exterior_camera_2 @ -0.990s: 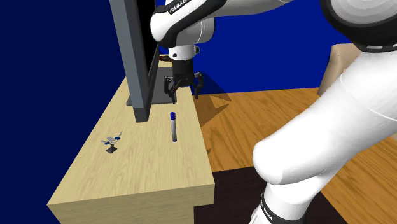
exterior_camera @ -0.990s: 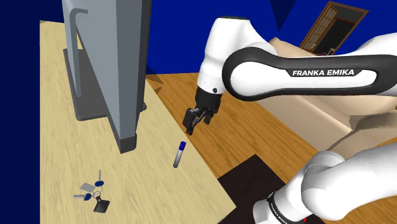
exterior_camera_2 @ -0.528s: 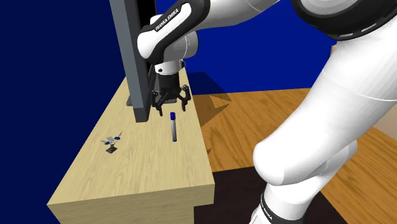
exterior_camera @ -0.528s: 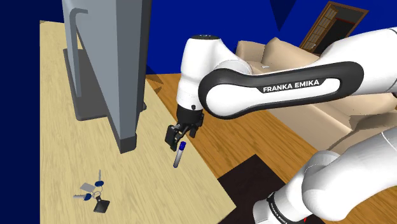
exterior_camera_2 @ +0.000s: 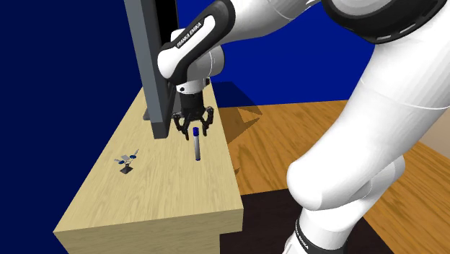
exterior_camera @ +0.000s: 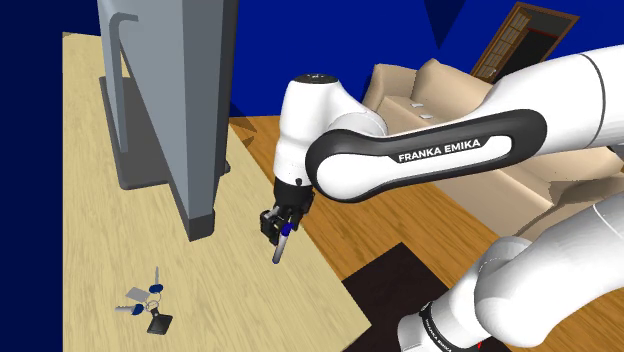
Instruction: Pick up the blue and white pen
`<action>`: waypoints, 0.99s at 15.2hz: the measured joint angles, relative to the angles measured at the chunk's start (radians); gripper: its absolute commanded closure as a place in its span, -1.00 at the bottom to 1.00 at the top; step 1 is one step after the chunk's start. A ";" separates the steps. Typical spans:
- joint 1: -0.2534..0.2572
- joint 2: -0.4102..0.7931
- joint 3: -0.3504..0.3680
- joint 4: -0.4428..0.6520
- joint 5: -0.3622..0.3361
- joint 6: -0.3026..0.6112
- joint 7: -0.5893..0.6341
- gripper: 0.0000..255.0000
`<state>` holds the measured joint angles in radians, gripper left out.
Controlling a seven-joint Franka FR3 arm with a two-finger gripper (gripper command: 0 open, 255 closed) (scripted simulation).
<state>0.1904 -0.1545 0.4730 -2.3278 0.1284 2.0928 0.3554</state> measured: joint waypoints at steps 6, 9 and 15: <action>0.000 0.000 0.000 0.000 0.000 0.001 0.000 1.00; 0.000 0.000 0.000 -0.001 0.000 0.002 0.000 1.00; 0.001 -0.032 -0.007 0.036 0.009 -0.066 -0.006 1.00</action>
<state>0.1910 -0.1864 0.4662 -2.2914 0.1377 2.0273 0.3494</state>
